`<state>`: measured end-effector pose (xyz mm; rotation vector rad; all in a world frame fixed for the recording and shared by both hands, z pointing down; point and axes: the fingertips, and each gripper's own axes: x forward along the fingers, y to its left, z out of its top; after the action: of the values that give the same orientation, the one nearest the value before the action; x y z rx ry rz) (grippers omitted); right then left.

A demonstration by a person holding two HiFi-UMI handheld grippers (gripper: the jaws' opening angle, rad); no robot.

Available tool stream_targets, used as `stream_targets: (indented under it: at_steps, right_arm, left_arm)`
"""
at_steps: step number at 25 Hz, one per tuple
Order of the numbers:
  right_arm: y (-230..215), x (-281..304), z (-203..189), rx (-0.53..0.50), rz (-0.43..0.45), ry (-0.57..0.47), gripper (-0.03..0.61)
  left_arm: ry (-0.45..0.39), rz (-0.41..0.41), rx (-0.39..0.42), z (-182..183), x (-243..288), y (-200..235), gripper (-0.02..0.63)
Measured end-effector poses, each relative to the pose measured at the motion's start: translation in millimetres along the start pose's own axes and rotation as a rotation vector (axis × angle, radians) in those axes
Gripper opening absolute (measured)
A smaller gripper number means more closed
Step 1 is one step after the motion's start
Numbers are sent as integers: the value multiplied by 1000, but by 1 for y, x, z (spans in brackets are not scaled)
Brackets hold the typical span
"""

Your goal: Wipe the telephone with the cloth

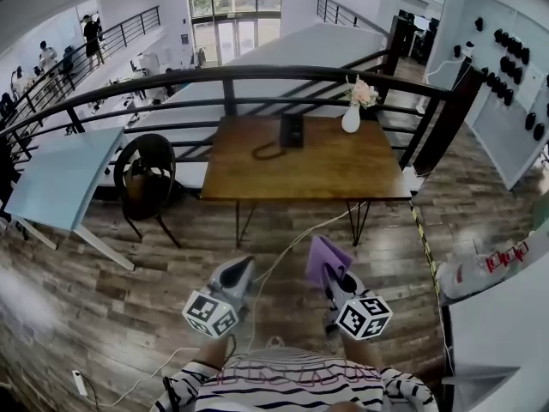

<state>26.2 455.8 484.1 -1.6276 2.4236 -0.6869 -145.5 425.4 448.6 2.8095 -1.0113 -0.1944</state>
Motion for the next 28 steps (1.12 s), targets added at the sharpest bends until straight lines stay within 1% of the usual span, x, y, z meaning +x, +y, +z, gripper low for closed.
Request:
stream_targets:
  at_steps: [2,5,12,16,20,24,28]
  right_arm:
    - [-2,15,-1,7,-4,1,35]
    - [-10,38,0,17,-15,16,35]
    - [-48,95,15,43,-24,40,35]
    - [-75,130,37,41,-13,54,35]
    - [-102,166,61,30,17,56,35]
    - [-129,193,82,14,48,56,35]
    - [-159,215,101,15,76,59,35]
  left_arm:
    - [2,9,-5,-2,3,18,3]
    - [7,26,-39,-6,11,44,3]
    - [30,55,-69,-16,57,90,3]
    - [28,68,-73,-12,99,113,3]
    - [6,84,-68,-4,146,133,3]
    - [-5,95,-60,-5,185,143,3]
    - [-14,123,-57,-6,223,152,3]
